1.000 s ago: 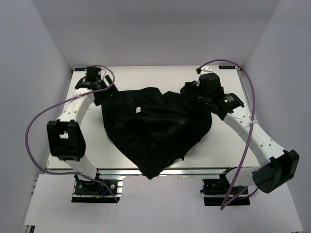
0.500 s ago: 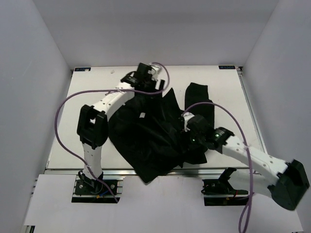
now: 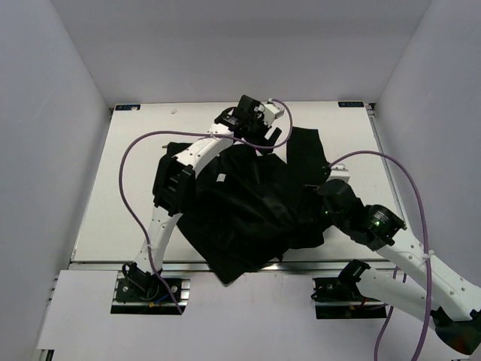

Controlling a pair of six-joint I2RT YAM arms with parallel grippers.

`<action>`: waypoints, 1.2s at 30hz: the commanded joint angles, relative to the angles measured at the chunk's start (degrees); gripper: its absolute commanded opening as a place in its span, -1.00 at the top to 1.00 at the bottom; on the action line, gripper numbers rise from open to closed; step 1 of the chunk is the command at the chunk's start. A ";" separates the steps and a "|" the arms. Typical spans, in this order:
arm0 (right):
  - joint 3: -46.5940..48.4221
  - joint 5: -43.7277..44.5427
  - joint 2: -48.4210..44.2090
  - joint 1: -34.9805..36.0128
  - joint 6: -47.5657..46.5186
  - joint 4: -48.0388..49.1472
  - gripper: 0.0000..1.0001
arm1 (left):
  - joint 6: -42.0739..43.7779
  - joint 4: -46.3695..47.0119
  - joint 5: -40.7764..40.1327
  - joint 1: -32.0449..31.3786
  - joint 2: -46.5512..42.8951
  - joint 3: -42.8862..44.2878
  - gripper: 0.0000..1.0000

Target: Zip up the jacket

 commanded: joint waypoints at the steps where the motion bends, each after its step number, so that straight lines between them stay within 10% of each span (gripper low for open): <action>1: 2.98 12.49 0.86 -0.49 10.37 -10.51 -0.79 | 3.26 -1.88 4.71 -0.24 0.52 3.36 -0.96; 10: -2.38 8.55 7.27 -4.88 11.09 -6.39 -0.75 | -0.16 -1.61 -1.06 -1.38 -0.09 -7.00 -0.95; 13: -3.70 8.63 10.35 -7.26 9.51 -2.36 0.12 | -4.11 0.75 -5.70 -1.38 -3.51 -16.04 -0.13; 15: -2.40 8.28 13.07 -8.57 7.49 2.21 0.85 | -8.76 5.93 -9.93 -1.38 -8.58 -24.74 1.00; 25: 24.39 9.87 26.07 -9.37 -25.44 24.53 1.00 | -23.80 22.91 -47.81 -1.20 -37.67 -44.19 1.00; 32: 59.53 -10.04 41.09 -9.37 -45.16 23.67 1.00 | -34.32 13.71 -69.52 -0.68 -50.60 -46.39 1.00; 36: 60.64 -10.54 45.33 -9.37 -48.58 30.42 1.00 | -42.69 6.84 -79.53 -0.06 -58.44 -50.51 1.00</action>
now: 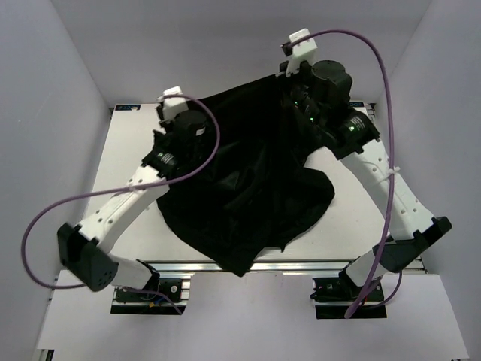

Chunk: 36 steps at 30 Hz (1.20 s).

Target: Zip up the jacket

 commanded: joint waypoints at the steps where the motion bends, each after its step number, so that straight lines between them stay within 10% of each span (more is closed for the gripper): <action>1: 0.53 -3.58 4.24 -0.30 -8.41 7.70 1.00 | -10.26 -9.95 -14.36 0.53 -5.86 -3.46 1.00; 15: -31.18 -23.08 -1.36 2.95 3.78 12.36 1.00 | -30.31 -29.29 -19.91 2.81 -7.28 -5.49 1.00; 17: -34.80 -26.58 -4.79 3.04 4.67 12.99 0.31 | -33.65 -33.07 -18.51 3.78 -4.82 -4.53 1.00; 19: -35.42 -27.31 -7.42 2.95 5.19 9.50 -0.78 | -36.10 -37.27 -17.54 4.31 -3.41 -2.43 0.48; 22: -36.21 -21.18 -11.20 3.04 11.06 5.53 -0.79 | -34.55 -40.98 -15.34 4.40 -1.30 1.61 -0.95; 29: -40.42 4.22 -19.38 1.20 31.98 -17.22 -0.79 | -18.73 -45.48 -5.68 3.96 5.81 16.90 -0.96; 36: -57.82 -3.30 -26.07 -0.48 47.55 -23.75 -0.79 | 8.42 -23.44 24.44 1.67 5.47 13.42 -0.96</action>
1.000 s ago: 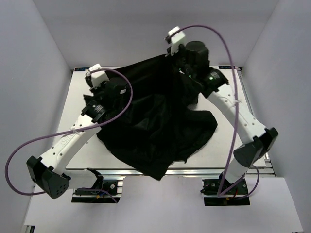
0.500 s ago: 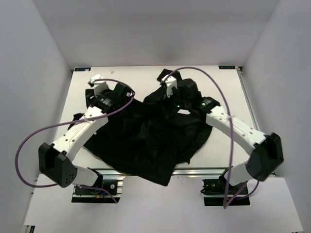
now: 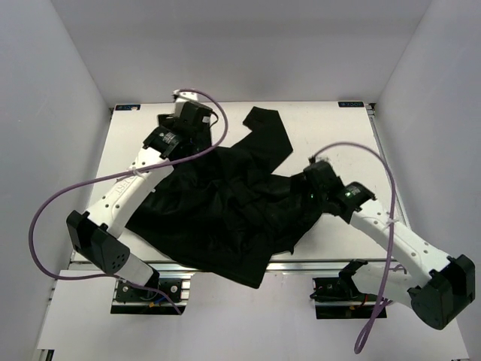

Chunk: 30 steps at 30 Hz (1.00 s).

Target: Zip up the jacket

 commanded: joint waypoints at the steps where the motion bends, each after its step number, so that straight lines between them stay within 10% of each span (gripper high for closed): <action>1: -7.92 -2.87 -0.98 -0.08 11.01 -3.84 -0.79 | 14.33 12.09 20.61 -1.23 -0.37 -1.63 -0.96; 10: -17.36 -11.95 7.43 -0.08 14.01 11.10 -0.72 | 21.81 19.75 32.95 -2.20 1.74 -2.86 -0.96; 18: -10.17 2.81 18.26 -6.49 11.74 13.82 0.95 | 30.17 23.19 37.43 -2.29 3.67 -2.34 -0.96; 30: 25.50 0.10 41.96 -17.84 -34.58 28.61 1.00 | 39.92 15.19 45.95 -2.29 22.48 14.35 -0.96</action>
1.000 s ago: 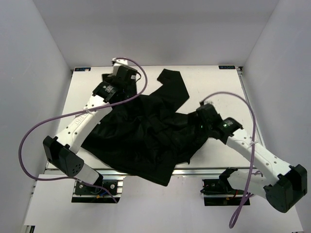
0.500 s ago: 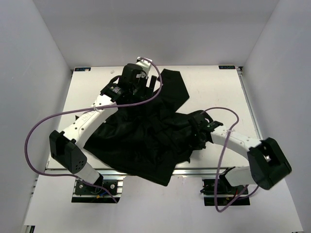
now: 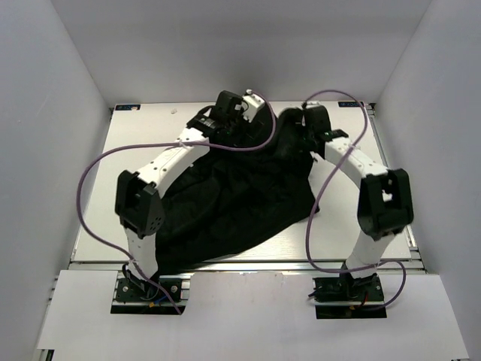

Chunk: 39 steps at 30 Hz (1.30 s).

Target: Zip up the jacket

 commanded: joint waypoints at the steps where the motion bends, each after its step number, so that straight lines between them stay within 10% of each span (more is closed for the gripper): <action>1: 9.63 0.80 6.04 0.11 -16.27 3.30 1.00 | 4.12 -3.12 4.72 -0.24 2.48 3.89 -0.96; 2: 13.40 1.41 6.92 -0.07 -16.37 2.32 1.00 | 4.30 -3.38 5.15 -0.24 4.75 4.68 -0.96; 5: 12.40 3.17 5.62 -0.24 -12.08 1.00 0.13 | 4.74 -4.97 5.08 -0.32 9.24 7.59 -0.96; 7: 8.53 2.22 0.97 -0.59 -8.20 1.96 -0.78 | 4.48 -5.40 4.98 -0.32 11.27 8.64 -0.96; 19: -14.15 -7.45 -14.95 -7.89 3.31 0.47 -0.79 | -3.69 -2.68 -4.94 -0.41 23.23 9.88 -0.93; 21: -16.26 -10.86 -16.27 -7.89 2.71 1.87 -0.79 | -4.22 -2.42 -5.73 -0.41 24.29 9.70 -0.62; 25: -20.58 -25.95 -16.28 -7.89 -0.54 7.93 -0.79 | -8.08 -0.67 -12.40 -0.41 24.03 10.05 0.99; 35: -14.35 -26.52 -4.00 -7.80 -10.39 13.66 -0.75 | -17.84 11.98 -26.12 0.11 4.71 -0.29 1.00; 39: -11.62 -28.29 -1.33 -6.93 -10.22 9.79 0.06 | -20.13 15.33 -28.41 0.90 -0.75 -3.31 1.00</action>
